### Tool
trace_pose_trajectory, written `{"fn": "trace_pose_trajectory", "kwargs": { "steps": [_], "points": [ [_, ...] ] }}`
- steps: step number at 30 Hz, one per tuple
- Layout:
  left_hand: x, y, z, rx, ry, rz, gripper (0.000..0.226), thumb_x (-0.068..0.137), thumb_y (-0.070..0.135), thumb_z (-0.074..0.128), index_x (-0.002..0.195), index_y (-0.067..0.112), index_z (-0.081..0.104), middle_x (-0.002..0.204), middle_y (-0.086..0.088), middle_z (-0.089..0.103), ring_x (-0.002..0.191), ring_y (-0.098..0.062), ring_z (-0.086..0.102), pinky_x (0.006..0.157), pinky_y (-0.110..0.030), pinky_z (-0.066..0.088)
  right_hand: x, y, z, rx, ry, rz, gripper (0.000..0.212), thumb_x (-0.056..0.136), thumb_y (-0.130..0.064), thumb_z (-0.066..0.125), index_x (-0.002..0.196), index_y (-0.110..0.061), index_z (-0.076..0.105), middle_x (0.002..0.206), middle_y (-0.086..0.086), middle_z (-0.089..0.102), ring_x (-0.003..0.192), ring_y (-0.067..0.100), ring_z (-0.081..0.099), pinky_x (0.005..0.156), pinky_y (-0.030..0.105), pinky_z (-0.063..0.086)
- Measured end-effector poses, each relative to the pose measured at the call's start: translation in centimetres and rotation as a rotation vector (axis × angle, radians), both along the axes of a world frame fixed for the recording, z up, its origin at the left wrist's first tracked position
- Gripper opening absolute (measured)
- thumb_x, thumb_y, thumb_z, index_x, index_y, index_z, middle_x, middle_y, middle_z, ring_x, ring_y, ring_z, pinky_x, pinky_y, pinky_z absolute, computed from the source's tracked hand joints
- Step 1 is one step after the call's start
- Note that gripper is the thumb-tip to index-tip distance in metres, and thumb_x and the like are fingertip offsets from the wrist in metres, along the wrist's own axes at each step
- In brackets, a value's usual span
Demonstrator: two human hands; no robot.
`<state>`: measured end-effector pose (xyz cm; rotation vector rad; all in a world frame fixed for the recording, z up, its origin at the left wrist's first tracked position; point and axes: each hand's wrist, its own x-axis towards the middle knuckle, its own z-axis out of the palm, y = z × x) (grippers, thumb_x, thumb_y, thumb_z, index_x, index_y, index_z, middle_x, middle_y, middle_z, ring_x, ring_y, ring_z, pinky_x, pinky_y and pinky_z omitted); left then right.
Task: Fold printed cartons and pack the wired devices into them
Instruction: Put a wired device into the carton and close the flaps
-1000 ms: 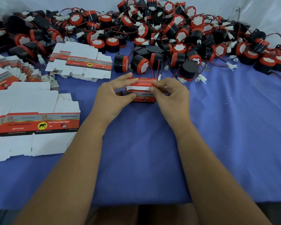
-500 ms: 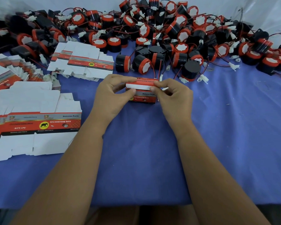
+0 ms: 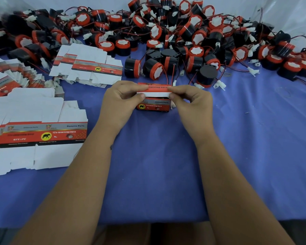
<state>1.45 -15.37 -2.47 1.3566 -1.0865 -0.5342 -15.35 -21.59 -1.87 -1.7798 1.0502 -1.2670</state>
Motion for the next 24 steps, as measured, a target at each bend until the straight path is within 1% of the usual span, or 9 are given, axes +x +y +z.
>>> {"fn": "trace_pose_trajectory", "kwargs": {
  "steps": [2, 4, 9, 12, 15, 18, 20, 22, 24],
  "points": [
    [-0.08, -0.11, -0.12, 0.006, -0.028, 0.0, 0.036, 0.088, 0.002, 0.07, 0.094, 0.037, 0.071, 0.118, -0.003, 0.06, 0.116, -0.015, 0.06, 0.097, -0.029, 0.052, 0.03, 0.0, 0.05, 0.018, -0.022, -0.011, 0.019, 0.087, 0.0, 0.067, 0.098, -0.012, 0.076, 0.095, -0.005, 0.071, 0.095, 0.007, 0.066, 0.086, 0.014, 0.051],
    [-0.06, -0.18, -0.12, 0.009, -0.025, 0.001, 0.037, 0.087, 0.003, 0.07, 0.091, 0.04, 0.071, 0.118, -0.002, 0.06, 0.117, -0.017, 0.059, 0.098, -0.031, 0.051, 0.02, 0.0, 0.02, 0.033, -0.022, -0.015, 0.018, 0.087, 0.0, 0.068, 0.097, -0.012, 0.076, 0.093, -0.007, 0.07, 0.094, 0.007, 0.066, 0.086, 0.015, 0.052],
    [-0.04, -0.22, -0.03, 0.02, 0.015, 0.007, 0.033, 0.087, 0.0, 0.068, 0.088, 0.033, 0.072, 0.112, 0.004, 0.06, 0.11, -0.012, 0.061, 0.082, -0.021, 0.051, 0.0, 0.2, -0.11, 0.05, -0.019, 0.009, 0.019, 0.087, 0.0, 0.068, 0.094, -0.016, 0.076, 0.092, -0.006, 0.07, 0.09, 0.007, 0.066, 0.083, 0.017, 0.054],
    [-0.25, -0.08, -0.09, 0.019, -0.019, 0.028, 0.029, 0.09, 0.0, 0.065, 0.09, 0.029, 0.07, 0.115, 0.003, 0.059, 0.109, -0.01, 0.061, 0.083, -0.021, 0.052, 0.01, 0.21, -0.08, 0.042, -0.022, 0.042, 0.022, 0.086, 0.002, 0.068, 0.089, -0.019, 0.072, 0.087, -0.009, 0.067, 0.086, 0.006, 0.064, 0.082, 0.016, 0.053],
    [-0.45, 0.13, -0.17, 0.002, -0.187, 0.03, 0.024, 0.088, 0.004, 0.068, 0.096, 0.026, 0.064, 0.119, -0.003, 0.054, 0.112, -0.011, 0.058, 0.093, -0.022, 0.052, 0.07, 0.3, -0.12, -0.012, -0.003, 0.058, 0.019, 0.086, 0.004, 0.067, 0.085, -0.015, 0.069, 0.086, -0.008, 0.062, 0.085, 0.008, 0.061, 0.083, 0.017, 0.051],
    [-0.66, 0.07, -0.3, 0.018, -0.421, 0.064, 0.027, 0.08, 0.007, 0.078, 0.1, 0.017, 0.063, 0.115, 0.0, 0.047, 0.105, -0.005, 0.05, 0.087, -0.001, 0.04, -0.02, 0.35, -0.23, -0.076, 0.061, 0.078, 0.014, 0.083, 0.002, 0.069, 0.082, -0.011, 0.066, 0.085, -0.003, 0.06, 0.081, 0.011, 0.059, 0.08, 0.017, 0.049],
    [-0.77, 0.0, -0.35, 0.007, -0.478, 0.12, 0.027, 0.078, 0.008, 0.081, 0.1, 0.01, 0.065, 0.117, 0.0, 0.046, 0.101, 0.002, 0.046, 0.084, 0.002, 0.036, -0.06, 0.34, -0.3, -0.104, 0.12, 0.086, 0.01, 0.08, 0.0, 0.072, 0.081, -0.007, 0.065, 0.086, 0.001, 0.059, 0.082, 0.015, 0.058, 0.079, 0.019, 0.049],
    [-0.88, 0.02, -0.41, -0.023, -0.474, 0.154, 0.027, 0.076, 0.008, 0.083, 0.099, 0.008, 0.068, 0.128, -0.004, 0.045, 0.109, 0.001, 0.045, 0.087, -0.008, 0.044, 0.06, 0.35, -0.35, -0.167, 0.201, 0.074, 0.013, 0.076, 0.0, 0.074, 0.081, -0.003, 0.062, 0.088, 0.002, 0.054, 0.083, 0.018, 0.055, 0.077, 0.018, 0.046],
    [-0.94, -0.02, -0.43, -0.049, -0.524, 0.176, 0.027, 0.074, 0.01, 0.085, 0.097, 0.006, 0.072, 0.131, -0.008, 0.048, 0.115, -0.013, 0.048, 0.091, -0.023, 0.048, 0.3, 0.42, -0.42, -0.291, 0.298, 0.034, 0.019, 0.073, -0.001, 0.076, 0.081, 0.0, 0.059, 0.093, 0.002, 0.051, 0.088, 0.022, 0.051, 0.078, 0.019, 0.041]
  ]
}}
